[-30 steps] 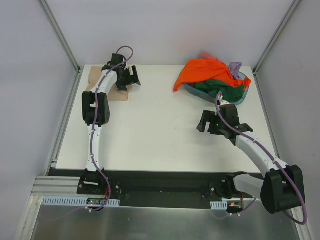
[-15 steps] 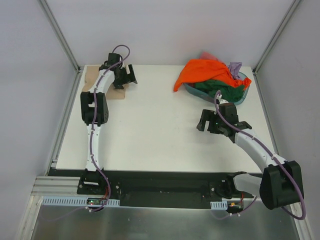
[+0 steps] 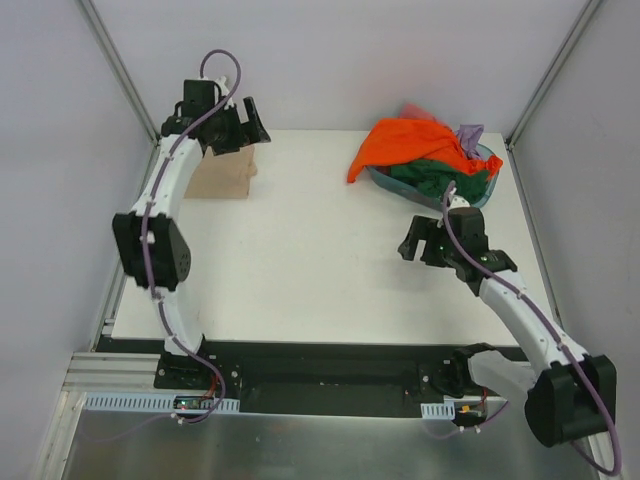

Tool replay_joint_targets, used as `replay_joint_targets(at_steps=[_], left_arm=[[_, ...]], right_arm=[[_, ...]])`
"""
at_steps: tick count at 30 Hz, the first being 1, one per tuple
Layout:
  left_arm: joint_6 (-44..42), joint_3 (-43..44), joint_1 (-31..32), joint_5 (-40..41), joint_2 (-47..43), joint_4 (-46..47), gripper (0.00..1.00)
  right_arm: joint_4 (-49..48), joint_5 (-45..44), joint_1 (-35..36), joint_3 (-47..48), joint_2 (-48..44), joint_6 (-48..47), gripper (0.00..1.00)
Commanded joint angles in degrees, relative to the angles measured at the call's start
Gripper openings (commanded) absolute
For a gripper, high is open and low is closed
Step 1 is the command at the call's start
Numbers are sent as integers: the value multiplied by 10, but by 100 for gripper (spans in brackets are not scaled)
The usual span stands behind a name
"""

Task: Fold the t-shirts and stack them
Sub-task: Put the neatly folded tshirt into the corner of the board with the left arm

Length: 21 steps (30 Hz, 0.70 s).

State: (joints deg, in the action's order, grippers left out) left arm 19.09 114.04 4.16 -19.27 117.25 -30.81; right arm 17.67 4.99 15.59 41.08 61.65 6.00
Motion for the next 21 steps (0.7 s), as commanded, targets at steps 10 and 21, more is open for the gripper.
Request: replay_joint_targets(at_steps=[10, 21], left_arm=[[152, -725, 159, 173, -662, 183, 99], [133, -812, 159, 242, -828, 135, 99]], right_arm=[[42, -118, -4, -107, -292, 20, 96], [39, -162, -3, -144, -383, 28, 96]])
